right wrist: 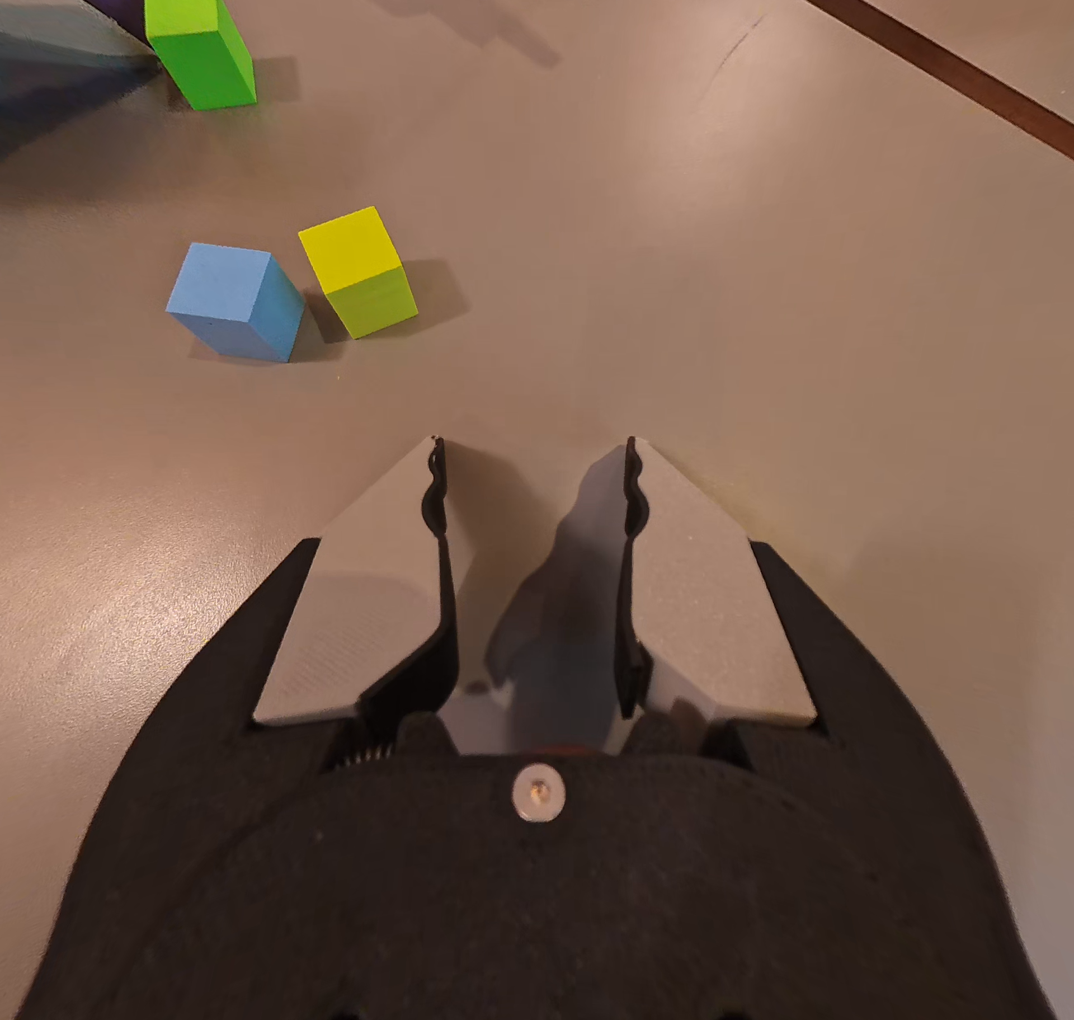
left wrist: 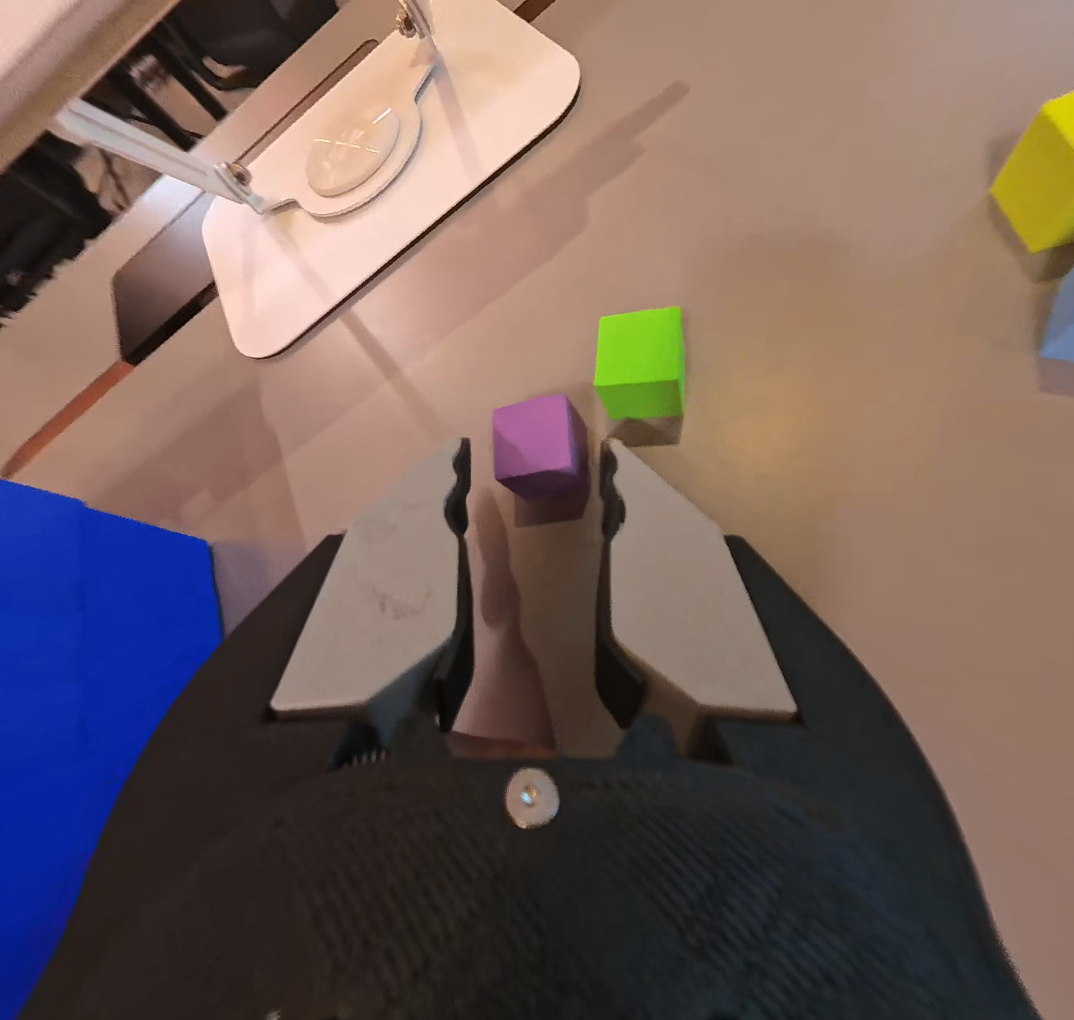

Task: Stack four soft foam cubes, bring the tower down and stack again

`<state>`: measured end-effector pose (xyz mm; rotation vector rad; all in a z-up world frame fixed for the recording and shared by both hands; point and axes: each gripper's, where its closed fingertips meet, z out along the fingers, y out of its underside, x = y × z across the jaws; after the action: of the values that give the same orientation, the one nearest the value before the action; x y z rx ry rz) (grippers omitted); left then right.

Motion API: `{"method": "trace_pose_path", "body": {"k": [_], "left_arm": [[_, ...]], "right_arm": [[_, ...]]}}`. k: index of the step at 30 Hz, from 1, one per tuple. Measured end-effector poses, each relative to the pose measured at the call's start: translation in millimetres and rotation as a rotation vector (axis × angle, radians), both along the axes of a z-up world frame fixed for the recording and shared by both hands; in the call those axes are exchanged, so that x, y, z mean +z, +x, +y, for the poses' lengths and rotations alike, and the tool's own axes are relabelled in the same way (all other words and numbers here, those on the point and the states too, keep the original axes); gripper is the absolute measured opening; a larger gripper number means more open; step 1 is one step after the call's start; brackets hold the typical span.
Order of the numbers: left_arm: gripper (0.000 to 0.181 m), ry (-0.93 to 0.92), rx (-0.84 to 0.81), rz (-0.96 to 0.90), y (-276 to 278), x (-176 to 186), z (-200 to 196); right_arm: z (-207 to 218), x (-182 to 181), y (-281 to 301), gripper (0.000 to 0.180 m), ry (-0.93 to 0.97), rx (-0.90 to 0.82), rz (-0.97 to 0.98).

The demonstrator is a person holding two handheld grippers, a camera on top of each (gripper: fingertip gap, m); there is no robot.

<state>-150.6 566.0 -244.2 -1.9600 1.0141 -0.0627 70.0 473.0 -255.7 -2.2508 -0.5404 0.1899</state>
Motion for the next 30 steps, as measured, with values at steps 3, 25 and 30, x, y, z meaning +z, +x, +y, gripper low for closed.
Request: {"method": "trace_pose_path", "body": {"k": [3, 25, 30], "left_arm": [[0.049, -0.11, -0.013, -0.08, 6.3, -3.8, -4.0], [0.027, -0.243, -0.822, -0.03, 64.5, -9.4, -154.6], [0.027, -0.187, -0.889, 0.026, 73.9, -8.6, -173.0]], "right_arm": [[0.2, -0.2, 0.2, 0.059, -0.003, -0.002, 0.004], [-1.6, -0.2, -2.9, 0.058, 0.0, 0.015, 0.001], [-1.6, -0.2, -3.1, 0.058, 0.001, 0.017, -0.001]]}}
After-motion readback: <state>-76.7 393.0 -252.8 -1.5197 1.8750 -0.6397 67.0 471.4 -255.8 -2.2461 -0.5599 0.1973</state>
